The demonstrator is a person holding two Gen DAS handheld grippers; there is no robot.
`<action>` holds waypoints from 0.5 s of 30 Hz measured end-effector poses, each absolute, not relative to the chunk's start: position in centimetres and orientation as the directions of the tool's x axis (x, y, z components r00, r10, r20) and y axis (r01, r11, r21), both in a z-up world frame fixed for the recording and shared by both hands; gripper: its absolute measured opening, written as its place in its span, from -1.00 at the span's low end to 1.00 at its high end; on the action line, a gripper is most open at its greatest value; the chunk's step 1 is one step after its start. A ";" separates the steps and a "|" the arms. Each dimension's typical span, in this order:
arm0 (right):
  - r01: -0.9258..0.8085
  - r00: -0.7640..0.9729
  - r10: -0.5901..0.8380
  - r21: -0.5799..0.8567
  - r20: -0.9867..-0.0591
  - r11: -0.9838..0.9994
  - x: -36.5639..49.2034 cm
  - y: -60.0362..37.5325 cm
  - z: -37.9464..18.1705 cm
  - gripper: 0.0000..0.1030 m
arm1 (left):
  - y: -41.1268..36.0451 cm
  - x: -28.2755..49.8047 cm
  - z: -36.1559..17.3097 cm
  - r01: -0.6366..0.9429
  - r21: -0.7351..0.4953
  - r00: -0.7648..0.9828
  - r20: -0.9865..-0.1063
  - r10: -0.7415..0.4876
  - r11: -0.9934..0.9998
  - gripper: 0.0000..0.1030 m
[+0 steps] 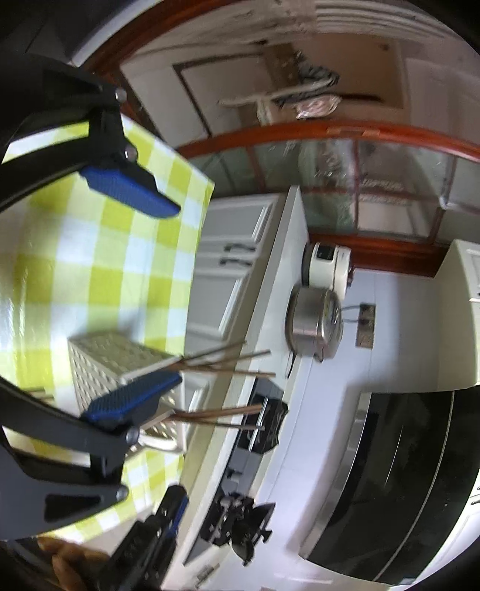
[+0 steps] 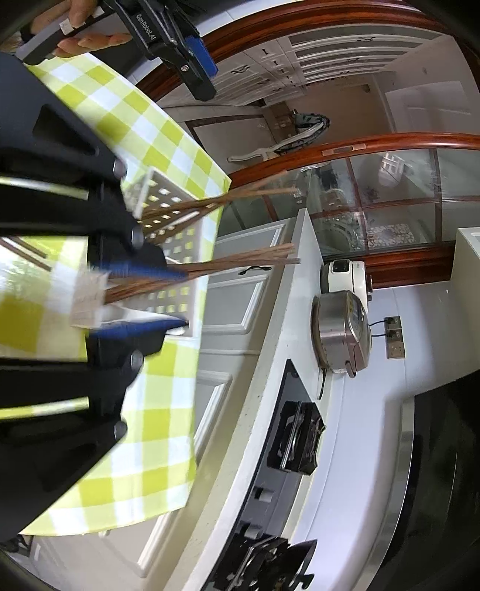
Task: Organize utensils
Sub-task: 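Open both tools to drop the chopsticks into the white caddy, then move both open tools back toward the last chopsticks on the table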
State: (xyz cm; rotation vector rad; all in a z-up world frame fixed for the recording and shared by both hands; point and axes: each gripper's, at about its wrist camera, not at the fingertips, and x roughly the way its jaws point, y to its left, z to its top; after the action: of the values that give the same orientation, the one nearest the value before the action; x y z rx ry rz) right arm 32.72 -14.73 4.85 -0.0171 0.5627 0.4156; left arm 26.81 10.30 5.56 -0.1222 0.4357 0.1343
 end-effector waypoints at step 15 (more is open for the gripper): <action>-0.307 0.734 0.375 0.216 -0.567 0.927 23.6 -18.4 -2.6 -0.05 | 6.7 16.7 -0.7 -0.164 -0.024 0.898 -0.418 0.139 0.986 0.90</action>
State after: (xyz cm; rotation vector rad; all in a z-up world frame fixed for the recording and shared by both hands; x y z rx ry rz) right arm 23.63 -18.36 -2.64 0.1102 0.6466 0.3755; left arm 16.67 6.74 -0.75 -0.0586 0.4286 0.1567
